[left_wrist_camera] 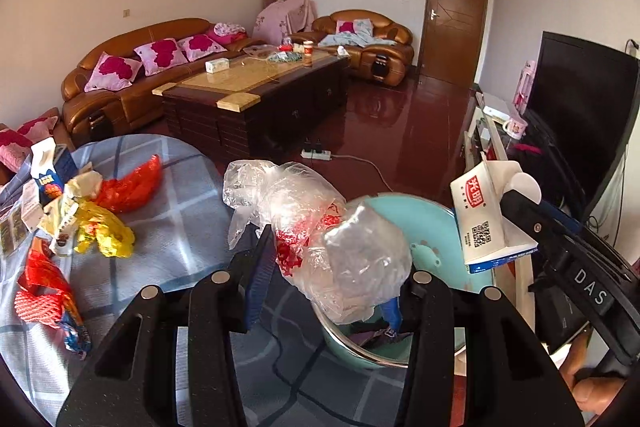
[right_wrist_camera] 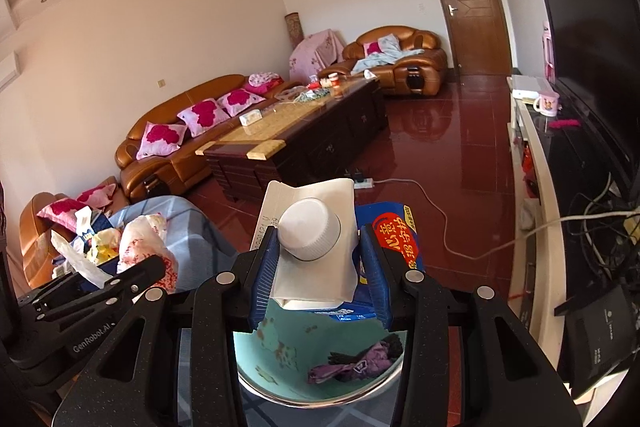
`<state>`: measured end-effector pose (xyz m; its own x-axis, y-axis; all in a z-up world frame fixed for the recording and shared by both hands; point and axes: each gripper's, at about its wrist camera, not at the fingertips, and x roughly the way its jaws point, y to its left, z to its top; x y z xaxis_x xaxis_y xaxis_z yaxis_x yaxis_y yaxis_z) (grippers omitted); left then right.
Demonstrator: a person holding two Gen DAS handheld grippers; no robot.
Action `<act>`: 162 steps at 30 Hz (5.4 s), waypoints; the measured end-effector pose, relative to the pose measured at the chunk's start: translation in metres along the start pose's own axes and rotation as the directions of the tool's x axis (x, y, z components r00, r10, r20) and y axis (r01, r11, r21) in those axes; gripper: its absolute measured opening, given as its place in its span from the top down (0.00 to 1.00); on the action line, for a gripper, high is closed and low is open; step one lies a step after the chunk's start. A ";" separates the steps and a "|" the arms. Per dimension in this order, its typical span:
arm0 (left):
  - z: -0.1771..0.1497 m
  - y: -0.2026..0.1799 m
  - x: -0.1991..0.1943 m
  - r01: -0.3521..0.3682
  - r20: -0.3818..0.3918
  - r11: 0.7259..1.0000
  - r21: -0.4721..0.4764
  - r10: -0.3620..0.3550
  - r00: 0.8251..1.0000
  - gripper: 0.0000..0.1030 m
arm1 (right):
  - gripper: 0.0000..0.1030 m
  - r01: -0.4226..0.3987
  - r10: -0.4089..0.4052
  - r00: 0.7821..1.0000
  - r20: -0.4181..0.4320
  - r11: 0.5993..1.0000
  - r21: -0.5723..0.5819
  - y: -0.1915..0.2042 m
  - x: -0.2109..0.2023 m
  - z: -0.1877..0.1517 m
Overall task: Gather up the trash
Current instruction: 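Carry both items over the teal bin and open both grippers to drop them, then move both grippers back over the table toward the red mesh net, then grasp the blue snack wrapper with the right gripper, then grasp the red mesh net with the left gripper and lift it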
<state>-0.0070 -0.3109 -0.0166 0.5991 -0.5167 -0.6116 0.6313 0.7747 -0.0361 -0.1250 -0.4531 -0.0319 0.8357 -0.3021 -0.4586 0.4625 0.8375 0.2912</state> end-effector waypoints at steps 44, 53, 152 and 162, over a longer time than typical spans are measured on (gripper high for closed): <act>-0.026 0.047 0.011 -0.124 -0.091 0.991 -0.057 0.119 0.989 0.09 | 0.35 -0.017 0.019 0.999 -0.033 0.998 0.060 0.001 0.013 -0.014; -0.039 0.084 -0.016 -0.224 -0.097 0.971 -0.085 0.216 0.972 0.08 | 0.35 -0.049 0.049 0.998 -0.038 0.999 -0.009 0.039 0.010 -0.012; -0.099 0.310 -0.033 -0.382 -0.205 0.876 -0.294 0.333 0.920 0.61 | 0.78 -0.393 0.297 0.863 -0.409 0.903 -0.174 0.288 0.084 -0.119; -0.099 0.291 -0.051 -0.356 -0.174 0.882 -0.309 0.316 0.933 0.84 | 0.78 -0.404 0.324 0.869 -0.374 0.901 -0.160 0.281 0.061 -0.112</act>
<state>0.0969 -0.0228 -0.0742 0.6723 -0.1737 -0.7196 0.1910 0.9799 -0.0580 0.0233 -0.1851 -0.0721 0.7651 0.1789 -0.6186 0.0315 0.9491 0.3134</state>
